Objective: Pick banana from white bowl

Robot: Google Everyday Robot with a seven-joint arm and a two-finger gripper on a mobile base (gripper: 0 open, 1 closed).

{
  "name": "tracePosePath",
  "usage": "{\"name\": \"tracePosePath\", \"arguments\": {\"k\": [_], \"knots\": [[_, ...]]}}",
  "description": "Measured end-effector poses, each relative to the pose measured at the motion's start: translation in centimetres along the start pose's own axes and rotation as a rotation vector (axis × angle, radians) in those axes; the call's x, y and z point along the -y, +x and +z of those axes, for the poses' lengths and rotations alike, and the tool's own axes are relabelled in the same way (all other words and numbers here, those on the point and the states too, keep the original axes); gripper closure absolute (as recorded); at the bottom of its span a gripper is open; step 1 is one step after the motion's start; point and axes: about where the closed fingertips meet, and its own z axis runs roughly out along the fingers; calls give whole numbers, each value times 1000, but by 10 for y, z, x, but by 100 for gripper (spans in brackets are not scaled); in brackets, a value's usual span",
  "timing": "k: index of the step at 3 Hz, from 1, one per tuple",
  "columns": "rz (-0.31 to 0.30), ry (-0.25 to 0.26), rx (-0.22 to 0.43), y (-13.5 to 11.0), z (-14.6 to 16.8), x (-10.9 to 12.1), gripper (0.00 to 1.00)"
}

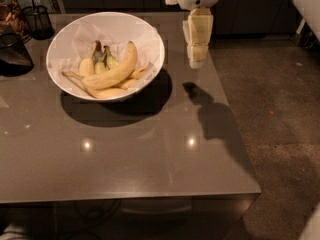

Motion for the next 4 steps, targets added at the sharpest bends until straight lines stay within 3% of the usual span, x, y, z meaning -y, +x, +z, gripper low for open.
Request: {"name": "tracePosePath", "arguments": {"k": [1, 2, 3, 4], "knots": [[-100, -12, -12, -25, 18, 22, 0], [-102, 24, 1, -30, 18, 31, 0], [-127, 29, 35, -43, 19, 45, 0], [-153, 30, 96, -69, 24, 70, 0]]}}
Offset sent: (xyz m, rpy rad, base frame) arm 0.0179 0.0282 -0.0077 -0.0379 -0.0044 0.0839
